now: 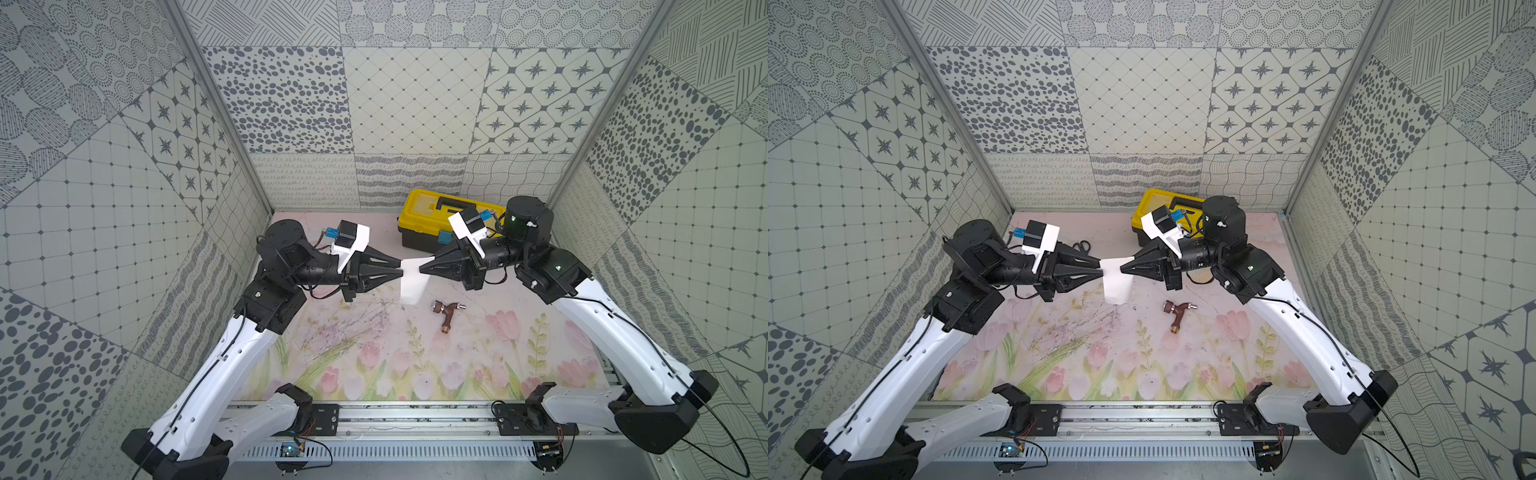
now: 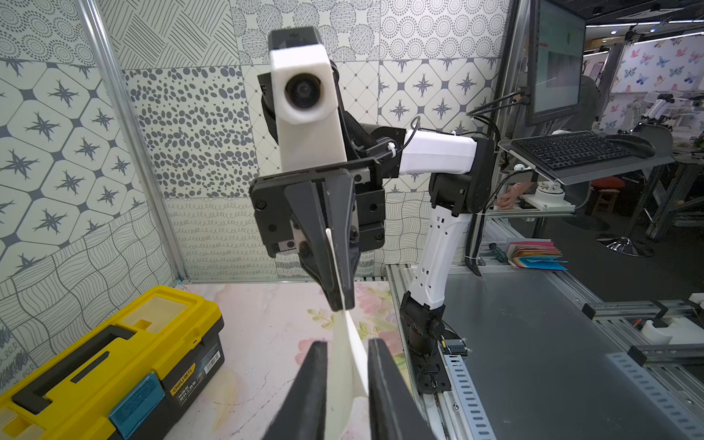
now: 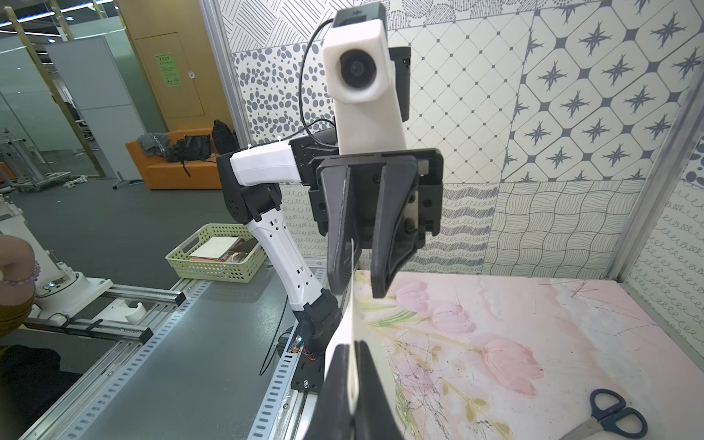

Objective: Fold the square paper along the opposite sides
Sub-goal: Fold the paper.

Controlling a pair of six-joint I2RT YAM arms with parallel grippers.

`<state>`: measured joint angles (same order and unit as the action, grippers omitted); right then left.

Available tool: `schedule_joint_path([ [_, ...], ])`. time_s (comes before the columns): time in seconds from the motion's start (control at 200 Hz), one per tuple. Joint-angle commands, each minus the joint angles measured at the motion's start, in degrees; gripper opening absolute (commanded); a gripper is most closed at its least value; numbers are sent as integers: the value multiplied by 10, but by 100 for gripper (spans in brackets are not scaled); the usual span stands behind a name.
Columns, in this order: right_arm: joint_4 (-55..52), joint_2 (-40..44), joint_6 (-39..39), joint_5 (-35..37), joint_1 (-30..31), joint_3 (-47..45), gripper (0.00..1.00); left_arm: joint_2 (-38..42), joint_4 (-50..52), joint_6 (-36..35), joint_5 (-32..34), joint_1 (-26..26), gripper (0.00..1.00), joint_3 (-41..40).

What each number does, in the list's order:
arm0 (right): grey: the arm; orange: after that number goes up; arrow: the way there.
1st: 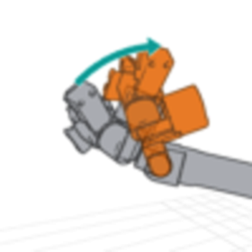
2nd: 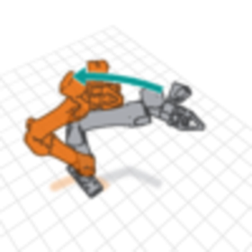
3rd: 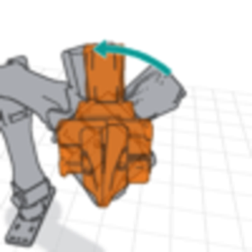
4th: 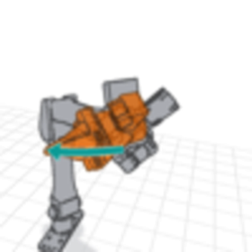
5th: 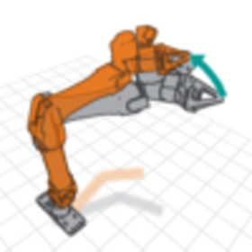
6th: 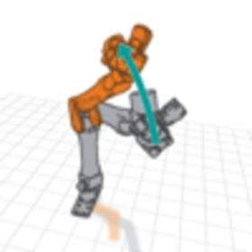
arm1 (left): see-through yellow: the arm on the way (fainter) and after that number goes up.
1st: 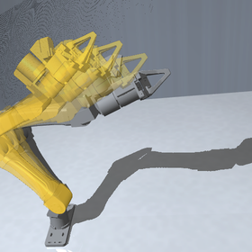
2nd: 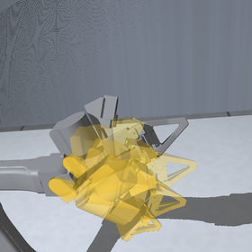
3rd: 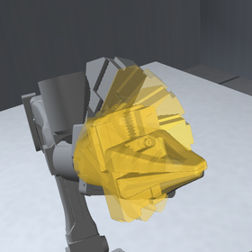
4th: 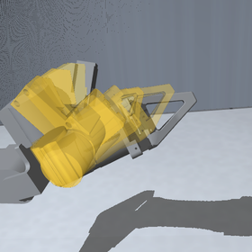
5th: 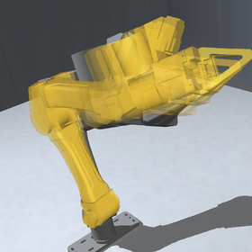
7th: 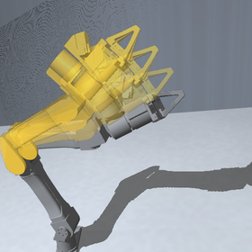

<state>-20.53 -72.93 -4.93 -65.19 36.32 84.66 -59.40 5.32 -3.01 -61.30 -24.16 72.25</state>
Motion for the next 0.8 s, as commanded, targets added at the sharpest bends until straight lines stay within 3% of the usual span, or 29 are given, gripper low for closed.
schedule_joint_path([
  [0.0, 7, -3, 0, -4, 4, 15, 5, -2, -40, 10, -15, 3, 22, 7],
  [0.375, 5, 0, -3, -2, 4, 13, 5, 3, -36, 5, -12, 3, 12, 6],
  [0.795, 2, 1, -5, -3, 4, 13, 5, 4, -33, 2, -13, 3, 7, 5],
])
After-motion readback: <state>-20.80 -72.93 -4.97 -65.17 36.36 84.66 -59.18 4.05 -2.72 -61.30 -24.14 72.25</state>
